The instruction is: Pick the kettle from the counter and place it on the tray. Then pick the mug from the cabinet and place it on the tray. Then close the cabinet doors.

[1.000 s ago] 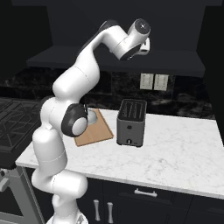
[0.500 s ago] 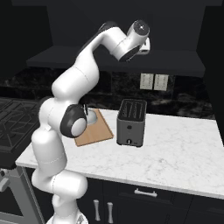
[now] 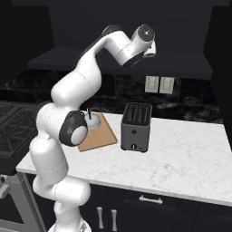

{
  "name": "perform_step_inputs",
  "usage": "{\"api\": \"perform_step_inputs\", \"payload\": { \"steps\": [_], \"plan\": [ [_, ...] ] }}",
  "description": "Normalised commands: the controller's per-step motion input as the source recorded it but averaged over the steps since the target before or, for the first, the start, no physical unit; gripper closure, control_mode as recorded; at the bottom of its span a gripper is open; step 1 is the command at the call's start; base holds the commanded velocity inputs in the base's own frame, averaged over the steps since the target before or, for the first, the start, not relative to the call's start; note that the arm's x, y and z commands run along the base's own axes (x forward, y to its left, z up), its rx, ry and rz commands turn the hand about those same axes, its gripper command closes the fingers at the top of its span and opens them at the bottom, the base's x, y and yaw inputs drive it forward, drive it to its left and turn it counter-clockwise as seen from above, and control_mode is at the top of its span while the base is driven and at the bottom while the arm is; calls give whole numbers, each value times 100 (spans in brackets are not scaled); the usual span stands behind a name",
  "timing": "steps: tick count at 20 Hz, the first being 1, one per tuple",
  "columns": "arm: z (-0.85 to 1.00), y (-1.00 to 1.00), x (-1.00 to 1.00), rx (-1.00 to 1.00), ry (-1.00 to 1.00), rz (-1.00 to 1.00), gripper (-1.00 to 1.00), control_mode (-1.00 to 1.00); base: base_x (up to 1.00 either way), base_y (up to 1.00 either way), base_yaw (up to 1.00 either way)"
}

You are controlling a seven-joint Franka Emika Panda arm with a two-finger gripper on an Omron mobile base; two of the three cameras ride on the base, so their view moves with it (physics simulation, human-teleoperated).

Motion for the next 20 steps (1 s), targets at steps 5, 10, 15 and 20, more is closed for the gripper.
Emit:
{"api": "perform_step_inputs", "payload": {
  "steps": [5,10,15,20],
  "plan": [
    [12,0,-95,0,0,2,100,-100,0,0,0],
    [0,8,-100,0,-6,5,100,-100,0,0,0],
    [-26,42,-100,-4,-4,10,100,-100,0,0,0],
    [-52,65,-100,-11,0,14,100,-100,0,0,0]
  ]
}}
